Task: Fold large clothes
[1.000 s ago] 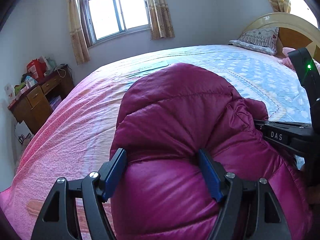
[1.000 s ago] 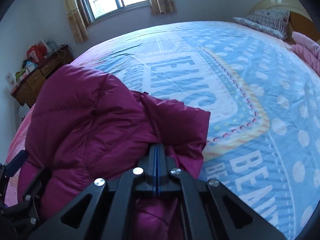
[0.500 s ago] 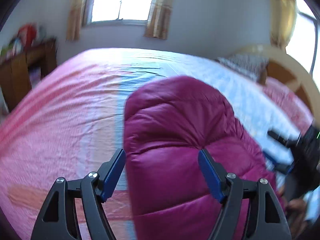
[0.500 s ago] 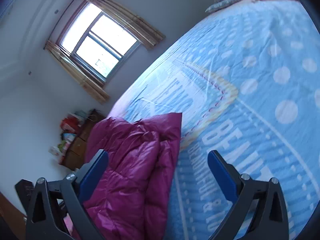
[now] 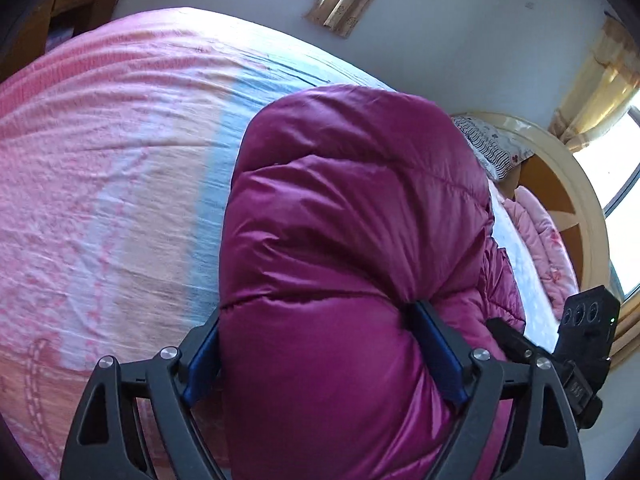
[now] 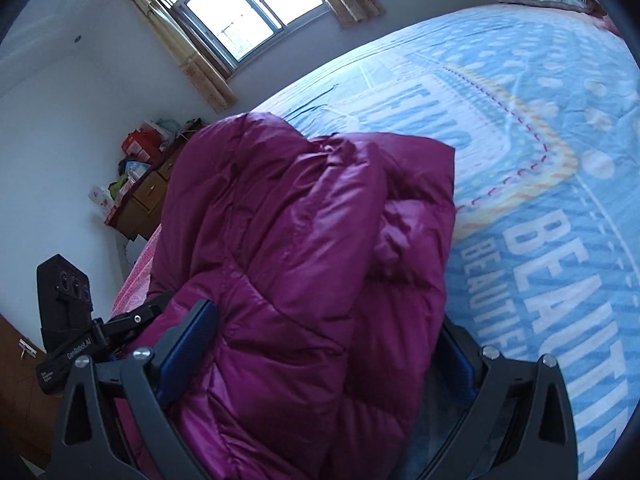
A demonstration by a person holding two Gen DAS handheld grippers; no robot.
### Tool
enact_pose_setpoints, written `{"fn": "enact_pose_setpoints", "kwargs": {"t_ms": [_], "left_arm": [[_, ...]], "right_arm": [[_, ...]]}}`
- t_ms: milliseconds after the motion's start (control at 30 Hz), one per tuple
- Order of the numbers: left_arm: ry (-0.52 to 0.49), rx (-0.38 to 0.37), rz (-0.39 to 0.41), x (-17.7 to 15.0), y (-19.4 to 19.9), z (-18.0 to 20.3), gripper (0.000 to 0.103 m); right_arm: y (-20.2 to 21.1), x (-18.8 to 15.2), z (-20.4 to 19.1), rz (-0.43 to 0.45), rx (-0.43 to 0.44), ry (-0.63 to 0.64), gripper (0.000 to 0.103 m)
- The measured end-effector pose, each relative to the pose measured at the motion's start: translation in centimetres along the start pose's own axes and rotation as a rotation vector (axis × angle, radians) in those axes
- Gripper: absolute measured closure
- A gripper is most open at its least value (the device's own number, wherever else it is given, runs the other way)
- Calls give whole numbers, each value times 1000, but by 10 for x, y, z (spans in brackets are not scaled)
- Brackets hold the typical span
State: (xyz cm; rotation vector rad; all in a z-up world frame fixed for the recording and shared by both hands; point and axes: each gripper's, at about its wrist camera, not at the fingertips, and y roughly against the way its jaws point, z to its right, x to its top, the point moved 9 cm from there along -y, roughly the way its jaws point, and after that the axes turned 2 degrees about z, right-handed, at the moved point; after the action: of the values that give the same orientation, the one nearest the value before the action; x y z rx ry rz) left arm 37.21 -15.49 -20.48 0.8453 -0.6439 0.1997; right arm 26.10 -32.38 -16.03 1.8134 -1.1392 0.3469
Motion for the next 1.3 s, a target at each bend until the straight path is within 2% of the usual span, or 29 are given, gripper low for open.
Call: {"fn": "enact_pose_setpoints", "kwargs": {"t_ms": [67, 100, 167, 267, 333, 433, 567, 733, 900, 1133, 1300], "left_arm": [[-26, 21, 5, -1, 0, 4, 15], [-39, 36, 8, -2, 1, 6, 16], [-56, 56, 8, -1, 2, 8, 17], [-102, 94, 25, -4, 5, 14, 26], [-154, 149, 42, -9, 9, 22, 32], [-216, 216, 54, -22, 19, 31, 34], [-202, 236, 58, -45, 42, 32, 34], [-192, 261, 75, -86, 90, 29, 36], [-186, 327, 81, -96, 124, 4, 39], [-114, 400, 123, -103, 178, -39, 45], [-47, 498, 164, -106, 228, -86, 47]], "right_arm": [[-3, 2, -1, -11, -15, 21, 7], [-4, 3, -3, -14, -13, 28, 19], [-7, 1, -4, -32, 23, 30, 30], [-8, -1, -7, -45, 34, 37, 40], [-12, -1, -11, -54, 16, 55, 42], [-12, -7, -16, -78, -19, 72, 45], [-2, -27, -28, -75, -53, 75, 50], [26, -60, -36, 2, -28, 24, 58], [39, -94, -57, 23, -17, 30, 59], [25, -118, -108, -62, 78, 63, 62], [1, -129, -158, -133, 177, 118, 66]]}}
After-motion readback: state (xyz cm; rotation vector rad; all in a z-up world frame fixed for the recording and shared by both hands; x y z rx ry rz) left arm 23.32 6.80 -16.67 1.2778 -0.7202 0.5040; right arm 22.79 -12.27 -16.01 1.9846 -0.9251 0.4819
